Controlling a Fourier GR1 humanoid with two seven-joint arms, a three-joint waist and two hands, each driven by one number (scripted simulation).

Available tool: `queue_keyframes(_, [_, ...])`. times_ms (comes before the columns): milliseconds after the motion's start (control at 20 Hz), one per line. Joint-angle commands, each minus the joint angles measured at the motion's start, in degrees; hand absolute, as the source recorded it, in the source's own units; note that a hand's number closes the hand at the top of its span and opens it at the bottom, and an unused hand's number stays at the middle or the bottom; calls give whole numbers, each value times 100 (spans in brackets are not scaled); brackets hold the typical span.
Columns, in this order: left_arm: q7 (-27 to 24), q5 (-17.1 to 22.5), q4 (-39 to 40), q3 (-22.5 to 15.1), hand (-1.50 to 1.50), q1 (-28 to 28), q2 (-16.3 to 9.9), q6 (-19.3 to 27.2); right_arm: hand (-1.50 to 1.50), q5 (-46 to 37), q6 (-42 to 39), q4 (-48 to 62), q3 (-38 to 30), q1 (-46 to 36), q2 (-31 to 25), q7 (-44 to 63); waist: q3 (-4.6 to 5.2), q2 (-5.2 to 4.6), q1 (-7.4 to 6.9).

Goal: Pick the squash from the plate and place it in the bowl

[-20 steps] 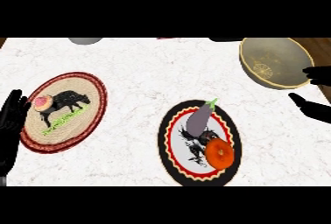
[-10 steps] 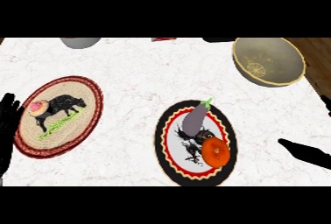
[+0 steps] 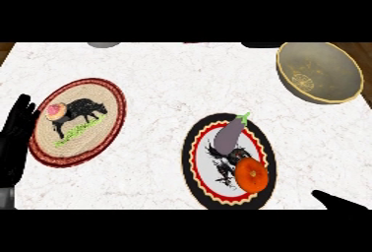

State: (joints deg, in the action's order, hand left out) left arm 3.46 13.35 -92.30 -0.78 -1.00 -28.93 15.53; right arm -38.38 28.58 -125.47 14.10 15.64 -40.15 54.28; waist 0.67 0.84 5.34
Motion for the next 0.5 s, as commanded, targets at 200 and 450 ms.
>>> queue_keyframes(200, [122,-217,150,-327,0,482,153,-28,-150,-225,-2066,-1214,452,-69,-274,2246,-19,-120,-452])
queue_keyframes(450, [283,-61,159,-319,0,702,126,-247,-150,314,-2686,-887,654,-472,54,2826,-28,-146,-642])
